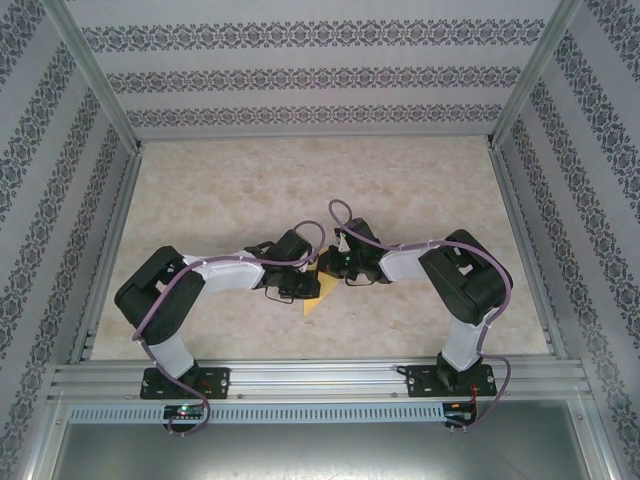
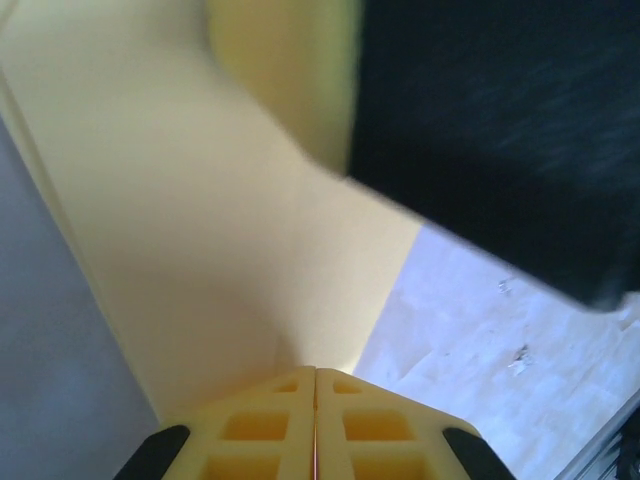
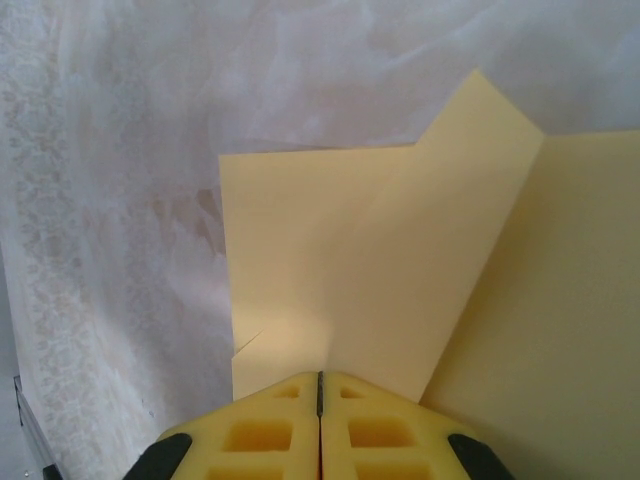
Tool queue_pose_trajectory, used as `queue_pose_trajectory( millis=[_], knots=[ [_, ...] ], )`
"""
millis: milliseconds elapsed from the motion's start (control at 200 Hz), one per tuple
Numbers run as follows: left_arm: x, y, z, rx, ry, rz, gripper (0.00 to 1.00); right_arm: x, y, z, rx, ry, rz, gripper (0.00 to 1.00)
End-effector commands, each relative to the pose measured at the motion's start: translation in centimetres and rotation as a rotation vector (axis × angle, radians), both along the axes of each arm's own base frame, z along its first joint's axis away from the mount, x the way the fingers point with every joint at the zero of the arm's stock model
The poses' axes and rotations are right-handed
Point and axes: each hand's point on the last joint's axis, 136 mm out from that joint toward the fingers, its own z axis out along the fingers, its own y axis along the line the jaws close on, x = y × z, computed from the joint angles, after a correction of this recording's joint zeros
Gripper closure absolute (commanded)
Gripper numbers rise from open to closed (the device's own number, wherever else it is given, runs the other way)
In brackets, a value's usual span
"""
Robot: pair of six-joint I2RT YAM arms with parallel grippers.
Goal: Fold a paper plane with a square sheet of paper (pick it up from the middle)
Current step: Fourth fold the wing at the center of the table.
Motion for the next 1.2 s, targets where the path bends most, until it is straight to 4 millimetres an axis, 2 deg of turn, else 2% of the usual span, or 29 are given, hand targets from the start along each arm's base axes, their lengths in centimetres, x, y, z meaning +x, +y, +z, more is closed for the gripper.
queue_pose_trajectory(
  millis=[0,155,320,435,555,709,804,1089,1199],
  knots=[
    [-1.6,1.0,-1.2,0.013,0.061,0.014,0.91,-1.2,-1.4,-2.1,-0.085,0.043,-0.010,0.93],
    [-4.2,2.9,-1.9,0.014,0.098,0.021,0.90,-1.3,-1.9,-2.5,-0.103,0.045,-0.018,0.93],
    [-6.4,2.7,-1.4,-0.053,0.153,-0.023,0.88,-1.1,-1.7,-2.7,-0.096,0.053,-0.012,0.92],
    [-7.0,3.3,-1.0,-0.047,0.150,-0.028,0.88,-1.2,-1.7,-2.8,-0.097,0.056,-0.012,0.92],
    [-6.2,3.3,0.6,-0.062,0.090,-0.018,0.88,-1.1,-1.6,-2.7,-0.091,0.055,-0.012,0.92],
    [-3.9,2.4,3.1,-0.086,-0.020,-0.001,0.88,-1.2,-1.5,-2.6,-0.091,0.054,-0.010,0.92],
    [-2.6,1.7,3.7,-0.105,-0.060,0.014,0.88,-1.2,-1.4,-2.6,-0.087,0.055,-0.007,0.92],
    [-1.5,-0.8,2.5,-0.196,-0.020,0.028,0.86,-1.3,-1.2,-2.5,-0.084,0.053,-0.001,0.92],
    [-2.1,-0.4,1.2,-0.167,0.022,0.026,0.85,-1.4,-1.3,-2.5,-0.087,0.052,-0.005,0.92]
  ],
)
